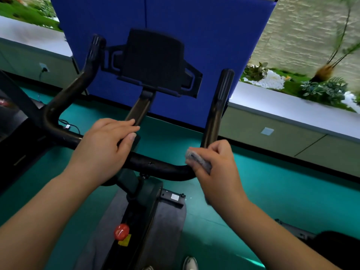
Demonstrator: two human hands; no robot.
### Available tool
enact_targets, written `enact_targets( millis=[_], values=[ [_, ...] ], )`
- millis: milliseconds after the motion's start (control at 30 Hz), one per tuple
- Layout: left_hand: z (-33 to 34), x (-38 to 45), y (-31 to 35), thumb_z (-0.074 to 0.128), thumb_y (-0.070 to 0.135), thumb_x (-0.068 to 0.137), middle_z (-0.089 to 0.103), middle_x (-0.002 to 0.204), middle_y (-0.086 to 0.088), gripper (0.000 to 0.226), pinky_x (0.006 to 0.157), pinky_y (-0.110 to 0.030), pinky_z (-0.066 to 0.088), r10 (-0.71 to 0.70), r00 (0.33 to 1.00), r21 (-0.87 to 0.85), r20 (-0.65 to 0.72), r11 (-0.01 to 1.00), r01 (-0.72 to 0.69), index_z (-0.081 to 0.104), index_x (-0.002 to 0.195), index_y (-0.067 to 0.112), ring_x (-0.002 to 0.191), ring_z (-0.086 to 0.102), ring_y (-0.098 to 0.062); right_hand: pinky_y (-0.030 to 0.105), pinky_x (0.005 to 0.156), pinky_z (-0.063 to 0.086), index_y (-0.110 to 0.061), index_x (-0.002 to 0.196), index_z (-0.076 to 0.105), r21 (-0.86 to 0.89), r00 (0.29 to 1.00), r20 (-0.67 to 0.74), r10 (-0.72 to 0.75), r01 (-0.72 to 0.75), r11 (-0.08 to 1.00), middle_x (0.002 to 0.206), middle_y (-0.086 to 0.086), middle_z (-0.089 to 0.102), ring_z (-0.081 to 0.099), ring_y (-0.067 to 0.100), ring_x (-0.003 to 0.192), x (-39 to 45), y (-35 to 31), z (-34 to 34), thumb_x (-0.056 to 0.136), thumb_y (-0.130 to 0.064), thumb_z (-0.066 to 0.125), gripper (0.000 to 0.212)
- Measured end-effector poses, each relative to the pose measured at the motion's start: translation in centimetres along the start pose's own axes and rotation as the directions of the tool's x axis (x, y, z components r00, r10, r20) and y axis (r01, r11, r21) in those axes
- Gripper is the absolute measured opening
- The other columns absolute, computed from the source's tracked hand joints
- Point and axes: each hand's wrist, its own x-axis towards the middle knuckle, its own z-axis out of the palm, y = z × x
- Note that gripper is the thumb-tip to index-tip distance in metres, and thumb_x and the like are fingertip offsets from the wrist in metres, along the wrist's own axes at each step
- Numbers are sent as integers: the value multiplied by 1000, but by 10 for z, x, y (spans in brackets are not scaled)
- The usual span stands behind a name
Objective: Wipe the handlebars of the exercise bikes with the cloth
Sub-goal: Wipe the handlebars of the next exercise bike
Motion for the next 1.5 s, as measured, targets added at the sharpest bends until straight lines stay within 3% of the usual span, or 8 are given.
enact_targets(
  millis=[100, 233, 400, 567, 733, 900, 1067, 1500],
  values=[
    [1, 0, -3, 46, 31, 95, 60, 126, 12, 33, 101, -25, 31, 21, 1000, -11, -10, 1000, -21, 66, 120, 25, 117, 45, -15, 15, 74, 38, -21, 99, 75, -47, 1000, 21, 0, 1, 999, 89, 1, 39, 45, 17, 81, 3, 4, -3, 83, -27, 73, 17],
    [1, 0, -4, 51, 26, 93, 62, 124, 11, 32, 101, -22, 29, 31, 999, -22, -21, 999, -32, 66, 120, 23, 116, 45, -15, 40, 64, 52, -23, 98, 72, -34, 984, -49, 172, -174, 984, 90, -5, 37, 51, 28, 77, 19, 15, -9, 86, -29, 70, 14],
    [2, -2, -3, 51, 24, 94, 62, 124, 11, 31, 102, -22, 29, 27, 999, -31, -38, 999, -28, 66, 121, 21, 118, 44, -14, 16, 73, 30, -17, 99, 75, -197, 994, -81, -74, 57, 979, 86, 0, 42, 40, 21, 82, -12, -18, 13, 84, -30, 69, 21],
    [4, -2, -4, 51, 24, 94, 63, 122, 11, 30, 101, -18, 28, 31, 998, -50, -48, 998, -33, 67, 120, 20, 118, 43, -12, 37, 68, 44, -21, 100, 74, -231, 994, 4, -109, 107, 967, 88, -1, 46, 41, 21, 85, -5, -19, 10, 83, -36, 63, 26],
    [6, -3, -3, 52, 23, 94, 64, 121, 9, 30, 99, -20, 30, 26, 997, -32, -69, 999, -28, 67, 119, 19, 117, 43, -12, 21, 79, 33, -16, 104, 74, -248, 988, -13, -151, 143, 958, 93, 1, 53, 42, 20, 88, -13, -20, 11, 82, -31, 66, 28],
    [5, -3, -6, 53, 20, 94, 65, 120, 7, 28, 99, -18, 29, 33, 996, -39, -77, 999, -36, 67, 118, 17, 116, 44, -12, 37, 71, 48, -10, 101, 74, -348, 965, 63, -256, 262, 900, 90, 4, 55, 49, 25, 84, -2, -45, 39, 77, -22, 78, 27],
    [5, -4, -9, 52, 20, 95, 65, 120, 7, 28, 101, -14, 26, 40, 996, -81, -82, 996, -47, 67, 119, 16, 118, 45, -11, 36, 74, 47, -20, 118, 68, -332, 945, 205, -255, 313, 890, 100, 5, 56, 50, 22, 88, -2, -42, 25, 86, -49, 51, 46],
    [1, -5, -18, 40, 35, 93, 64, 122, 6, 41, 100, -2, 17, 64, 996, -111, -63, 991, -70, 68, 117, 18, 115, 47, -12, 38, 78, 49, -8, 89, 73, -141, 886, 195, -421, 450, 882, 92, 4, 70, 62, 27, 86, 8, -70, 56, 73, -6, 71, 16]
  ],
)
